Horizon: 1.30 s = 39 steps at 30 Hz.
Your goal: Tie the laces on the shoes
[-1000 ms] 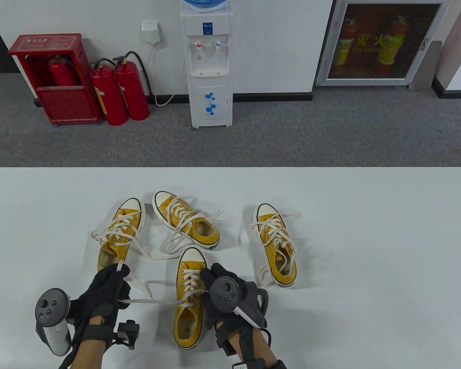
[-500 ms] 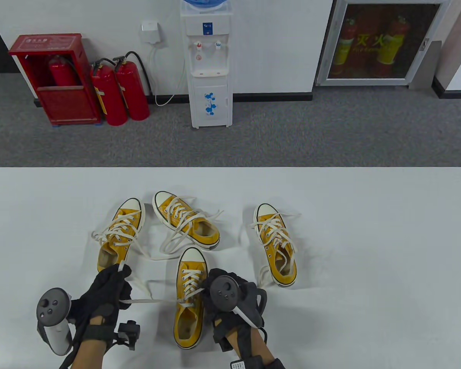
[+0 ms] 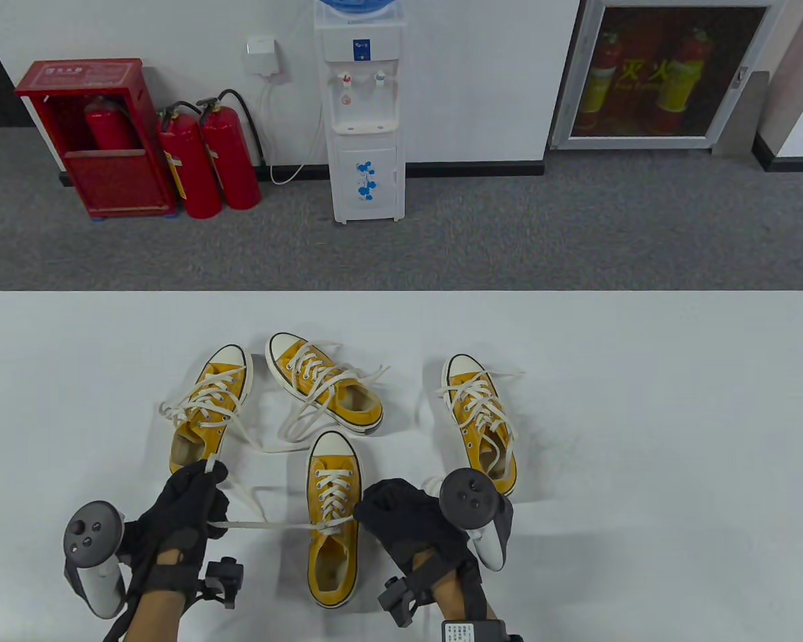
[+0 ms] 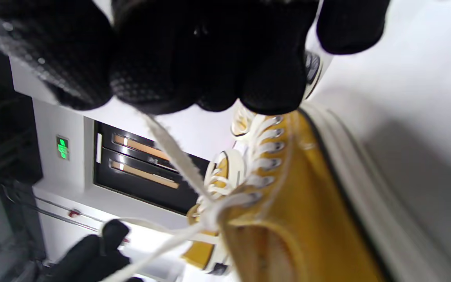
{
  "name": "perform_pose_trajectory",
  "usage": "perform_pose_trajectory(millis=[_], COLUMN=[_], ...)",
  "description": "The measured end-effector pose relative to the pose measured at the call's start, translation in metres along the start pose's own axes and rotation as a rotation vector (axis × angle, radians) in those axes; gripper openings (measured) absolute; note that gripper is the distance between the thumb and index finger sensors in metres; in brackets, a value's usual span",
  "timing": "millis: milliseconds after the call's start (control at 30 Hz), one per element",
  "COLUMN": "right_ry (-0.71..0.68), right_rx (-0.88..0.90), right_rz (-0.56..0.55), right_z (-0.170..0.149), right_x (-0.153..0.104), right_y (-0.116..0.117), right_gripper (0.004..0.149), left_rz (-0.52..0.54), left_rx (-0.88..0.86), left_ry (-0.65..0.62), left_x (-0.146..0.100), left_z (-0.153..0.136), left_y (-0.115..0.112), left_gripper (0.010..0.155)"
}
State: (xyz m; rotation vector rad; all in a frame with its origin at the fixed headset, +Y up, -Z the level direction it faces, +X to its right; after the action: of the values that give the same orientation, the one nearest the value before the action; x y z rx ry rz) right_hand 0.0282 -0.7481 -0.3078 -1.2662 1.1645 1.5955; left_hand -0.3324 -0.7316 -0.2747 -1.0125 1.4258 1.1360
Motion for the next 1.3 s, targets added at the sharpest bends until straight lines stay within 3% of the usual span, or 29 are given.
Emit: perform_pose_trajectory(millis=[267,500,867,1100,1300], right_ry=[-0.008,-0.001,-0.002,-0.061,-0.113], right_rx=[0.33,0.463,0.329,0.056,-0.143], right_rz=[0.156,0.267,0.173,0.084,0.102], right_z=[0.003,0.006,0.008,0.019,0.029], right_x=[0.0,0.001,0.006,0.005,0.002], right_y=[0.029,0.047,0.047,0.049,0.058], right_gripper=[0.049,0.048,0.057,0.054,0.056], left_rz=[-0.016,-0.059,-0.263,-0.393,-0.48], left_rx=[0.0,-0.083,-0.277,-0.331,-0.363], left_ry=[-0.024,-0.052,-0.16,-0.228,-0.262], left_x=[-0.002,-0.004,-0.012,-0.017,-0.022], left_z=[0.006,0.01,0.029,0.039,0.046], left_y=[-0.004,-0.008,-0.034,-0.053,-0.066], left_gripper=[0.043,0.044,0.048,0.054,0.056])
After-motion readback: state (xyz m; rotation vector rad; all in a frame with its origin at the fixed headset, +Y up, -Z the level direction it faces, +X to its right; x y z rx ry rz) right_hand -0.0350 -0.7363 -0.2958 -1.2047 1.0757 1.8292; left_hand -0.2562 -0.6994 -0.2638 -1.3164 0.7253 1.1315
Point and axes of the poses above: the tracker on the back of each hand, its own z axis roughly to the thumb side, its own x axis roughly from the wrist to the fingertips, y = z × x, the point moved 2 cm from there along x, roughly from the wrist to the fingertips, and after that the axes turned 4 degrees about -z, right-handed, at the moved point
